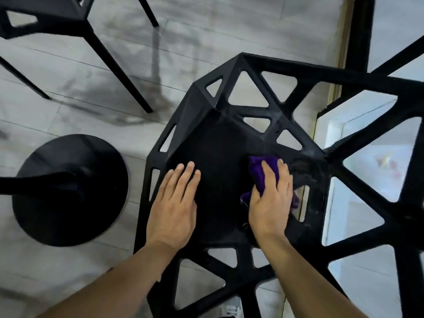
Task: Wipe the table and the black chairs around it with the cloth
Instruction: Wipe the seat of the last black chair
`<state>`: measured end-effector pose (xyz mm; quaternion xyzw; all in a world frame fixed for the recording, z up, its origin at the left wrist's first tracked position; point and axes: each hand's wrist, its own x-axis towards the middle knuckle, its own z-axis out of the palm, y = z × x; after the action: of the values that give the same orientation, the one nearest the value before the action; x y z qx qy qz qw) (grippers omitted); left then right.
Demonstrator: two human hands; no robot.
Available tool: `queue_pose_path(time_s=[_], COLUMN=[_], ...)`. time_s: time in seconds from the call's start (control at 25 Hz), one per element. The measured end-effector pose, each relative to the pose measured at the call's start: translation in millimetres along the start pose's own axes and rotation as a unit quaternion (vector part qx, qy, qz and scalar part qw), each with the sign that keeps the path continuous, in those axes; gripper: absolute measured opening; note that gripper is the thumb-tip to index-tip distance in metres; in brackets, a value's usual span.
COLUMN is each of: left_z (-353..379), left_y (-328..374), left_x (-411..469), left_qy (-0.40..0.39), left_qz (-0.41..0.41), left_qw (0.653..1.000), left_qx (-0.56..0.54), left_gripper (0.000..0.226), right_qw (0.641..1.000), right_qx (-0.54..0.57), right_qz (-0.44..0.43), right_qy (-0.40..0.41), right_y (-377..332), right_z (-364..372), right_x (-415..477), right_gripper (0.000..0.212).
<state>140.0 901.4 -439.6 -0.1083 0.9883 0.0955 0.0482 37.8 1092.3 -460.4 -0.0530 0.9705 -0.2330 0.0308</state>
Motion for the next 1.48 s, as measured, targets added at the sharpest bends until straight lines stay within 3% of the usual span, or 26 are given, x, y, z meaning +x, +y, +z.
queue_pose_path(time_s=[0.12,0.28,0.36,0.56,0.68,0.96,1.08,1.12,1.2,1.28,1.4,1.48], left_z=[0.7,2.3,2.5,-2.3,-2.1,0.8,1.0,-0.2,-2.3,-3.8,-3.2,-1.9], left_y=[-2.9,0.2,-0.4,0.3,-0.6,-1.0,-0.7,0.1,0.0,0.5,3.4,2.2], left_x=[3.9,4.5,5.2,3.7,4.4,6.5,3.5,2.9,3.1,3.0,5.3,6.0], left_qy=[-0.001,0.004,-0.002,-0.012,-0.023,0.006,0.005,0.004,0.006,0.008,0.015,0.017], left_qz=[-0.001,-0.004,-0.008,-0.012,-0.005,0.001,-0.002,0.003,0.009,0.004,0.0,0.002], left_qw=[1.0,1.0,1.0,1.0,0.999,1.0,1.0,1.0,1.0,1.0,1.0,1.0], left_qx=[0.004,0.014,0.021,0.015,0.024,-0.002,0.0,-0.005,-0.005,-0.003,-0.01,-0.012], left_gripper=[0.061,0.06,0.059,0.061,0.061,0.058,0.058,0.058,0.058,0.057,0.056,0.056], right_qw=[0.994,0.948,0.939,0.973,0.987,0.979,0.998,0.999,0.993,0.985,0.991,0.983], right_qx=[-0.006,-0.019,-0.014,0.008,0.015,-0.064,0.003,0.011,-0.008,-0.069,-0.099,-0.069], right_qz=[-0.106,-0.316,-0.342,-0.217,-0.151,-0.193,-0.036,-0.029,-0.111,-0.161,0.025,0.13], right_qy=[-0.006,-0.024,-0.024,-0.072,-0.051,0.034,0.049,0.041,-0.029,0.0,0.087,0.107], right_y=[-29.8,-108.0,-124.6,-35.1,-16.8,-13.8,-27.3,-30.0,-19.6,13.9,42.3,20.5], right_z=[15.1,44.0,49.1,15.6,11.0,11.0,18.5,20.0,13.6,-4.8,-28.9,-17.8], right_x=[52.5,144.9,157.6,53.2,3.9,126.2,68.3,38.5,7.1,36.0,85.0,59.3], right_gripper=[0.066,0.067,0.062,0.076,0.075,0.065,0.069,0.069,0.072,0.077,0.074,0.074])
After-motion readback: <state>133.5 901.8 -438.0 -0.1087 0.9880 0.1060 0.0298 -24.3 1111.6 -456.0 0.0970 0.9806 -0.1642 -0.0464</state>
